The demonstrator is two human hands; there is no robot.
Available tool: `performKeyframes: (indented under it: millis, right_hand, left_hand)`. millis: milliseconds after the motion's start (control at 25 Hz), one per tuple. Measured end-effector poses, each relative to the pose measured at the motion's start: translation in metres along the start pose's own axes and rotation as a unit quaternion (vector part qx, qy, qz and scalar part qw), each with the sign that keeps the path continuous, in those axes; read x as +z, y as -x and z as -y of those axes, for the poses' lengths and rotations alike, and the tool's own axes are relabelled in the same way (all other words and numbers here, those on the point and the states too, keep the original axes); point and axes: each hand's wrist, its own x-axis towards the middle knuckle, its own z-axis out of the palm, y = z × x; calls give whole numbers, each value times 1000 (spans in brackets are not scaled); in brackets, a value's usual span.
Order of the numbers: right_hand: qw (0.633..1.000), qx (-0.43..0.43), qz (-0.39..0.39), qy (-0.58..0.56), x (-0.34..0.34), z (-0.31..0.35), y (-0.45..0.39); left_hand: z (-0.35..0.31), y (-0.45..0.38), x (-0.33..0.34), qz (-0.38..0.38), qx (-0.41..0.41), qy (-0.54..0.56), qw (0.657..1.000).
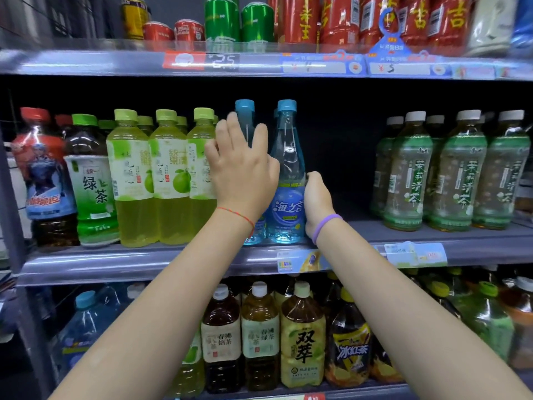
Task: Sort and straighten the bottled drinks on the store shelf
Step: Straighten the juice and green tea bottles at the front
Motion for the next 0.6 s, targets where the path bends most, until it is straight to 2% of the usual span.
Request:
performKeyframes:
  millis: [80,120,200,240,320,440,520,600]
  right_hand:
    - [998,-36,-16,58,-6,2,1]
    - [989,-83,-21,124,-13,5,3]
    - [948,-198,-30,246,-31,9,5]
    - [935,-238,-37,260,-45,13,8]
    - [922,-305,-79,225,-79,27,14]
    - [868,-433,-169,174,-135,51,20]
    - [844,-453,-210,196,-170,59,16]
    - [836,-441,-234,228,-206,63,8]
  left_hand:
    - [-16,3,-9,-53,11,100,994]
    - [-27,5,-14,-81,34,165,982]
    - [-54,10,-19,-115,87,304,941]
    - [-70,12,-21,-108,97,368,918]
    - [-104,15,-23,-59,43,458,886]
    - [-154,6,-17,48,-131,535,833]
    - [-185,2,-9,122,-208,553,797]
    - [-221,6,-1,172,-228,542,791]
